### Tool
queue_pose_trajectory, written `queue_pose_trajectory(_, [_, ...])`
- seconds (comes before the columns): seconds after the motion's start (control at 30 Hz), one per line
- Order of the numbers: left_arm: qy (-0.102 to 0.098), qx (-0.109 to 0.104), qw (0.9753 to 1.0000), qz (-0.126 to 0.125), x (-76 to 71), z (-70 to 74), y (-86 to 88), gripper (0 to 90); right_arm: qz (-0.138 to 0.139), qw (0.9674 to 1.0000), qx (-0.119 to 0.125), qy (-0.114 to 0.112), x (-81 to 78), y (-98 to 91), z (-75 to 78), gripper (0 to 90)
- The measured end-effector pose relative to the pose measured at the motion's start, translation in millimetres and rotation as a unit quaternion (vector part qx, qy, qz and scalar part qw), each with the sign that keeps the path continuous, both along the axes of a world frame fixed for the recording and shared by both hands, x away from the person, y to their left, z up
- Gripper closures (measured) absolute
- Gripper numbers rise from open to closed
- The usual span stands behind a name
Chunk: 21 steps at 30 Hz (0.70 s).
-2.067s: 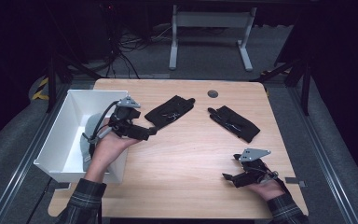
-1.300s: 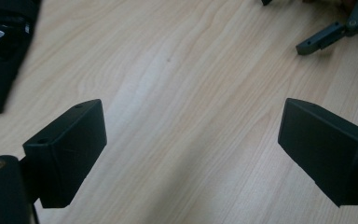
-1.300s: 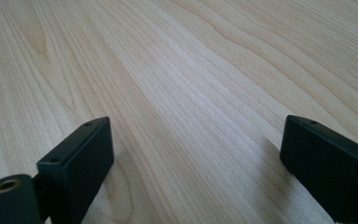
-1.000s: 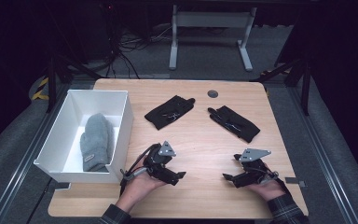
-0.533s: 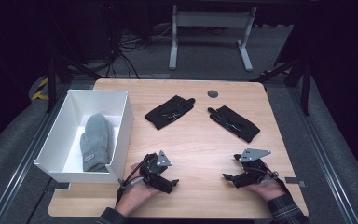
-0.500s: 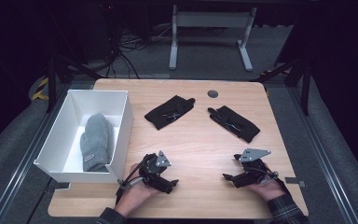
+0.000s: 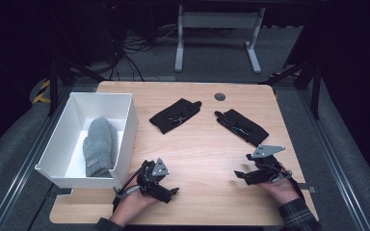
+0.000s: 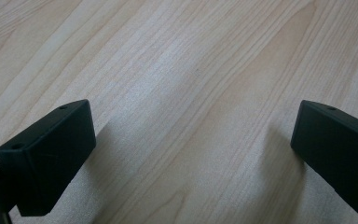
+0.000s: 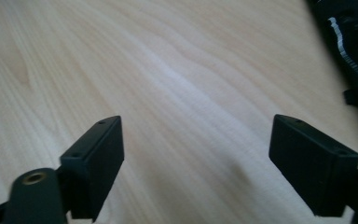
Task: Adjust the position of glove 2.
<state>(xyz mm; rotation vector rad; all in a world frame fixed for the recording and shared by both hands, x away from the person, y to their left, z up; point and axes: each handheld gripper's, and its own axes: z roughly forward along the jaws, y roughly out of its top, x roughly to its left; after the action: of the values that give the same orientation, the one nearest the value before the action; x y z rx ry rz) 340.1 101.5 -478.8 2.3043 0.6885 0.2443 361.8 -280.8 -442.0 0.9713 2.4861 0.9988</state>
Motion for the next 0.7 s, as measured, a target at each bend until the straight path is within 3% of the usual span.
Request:
queue_pose_trajectory(0.1, [-0.003,0.0,1.0,0.001,-0.4,0.0,0.8,0.2,-0.004,1.0,0.004,-0.003,11.8,-4.7,11.7,35.6])
queue_pose_trajectory(0.13, [-0.002,0.0,1.0,0.001,-0.7,0.0,1.1,0.2,-0.015,0.9998,0.003,-0.01,17.4,-7.3,15.9,45.0])
queue_pose_trajectory(0.2, [-0.001,-0.001,1.0,0.001,-1.0,-0.1,1.1,0.2,-0.021,0.9997,0.002,-0.016,23.2,-10.6,18.8,54.0])
queue_pose_trajectory(0.23, [-0.001,-0.001,1.0,0.001,-1.0,-0.1,1.1,0.2,-0.021,0.9997,0.002,-0.016,23.2,-10.6,18.8,54.0])
queue_pose_trajectory(0.27, [-0.001,-0.001,1.0,0.001,-1.0,-0.1,1.1,0.2,-0.029,0.9994,0.002,-0.02,30.9,-15.1,21.2,65.8])
queue_pose_trajectory(0.3, [-0.001,-0.001,1.0,0.001,-1.0,-0.1,1.1,0.2,-0.029,0.9994,0.002,-0.02,30.9,-15.1,21.2,65.8])
queue_pose_trajectory(0.33, [-0.001,-0.001,1.0,0.001,-1.2,-0.1,1.2,0.2,-0.044,0.9988,0.003,-0.022,40.1,-21.6,23.1,76.8])
queue_pose_trajectory(0.37, [-0.001,-0.001,1.0,0.001,-1.2,-0.1,1.2,0.2,-0.044,0.9988,0.003,-0.022,40.1,-21.6,23.1,76.8])
queue_pose_trajectory(0.43, [-0.001,-0.001,1.0,0.001,-1.1,-0.1,1.2,0.2,-0.056,0.9981,0.005,-0.025,49.2,-28.8,23.8,85.8])
queue_pose_trajectory(0.5, [-0.001,-0.001,1.0,0.001,-1.2,-0.1,1.2,0.2,-0.068,0.9972,-0.006,-0.028,59.4,-35.4,23.5,90.0])
queue_pose_trajectory(0.7, [0.0,-0.001,1.0,0.0,-1.1,-0.2,1.1,0.2,-0.096,0.9947,-0.01,-0.034,83.5,-47.7,17.3,90.0])
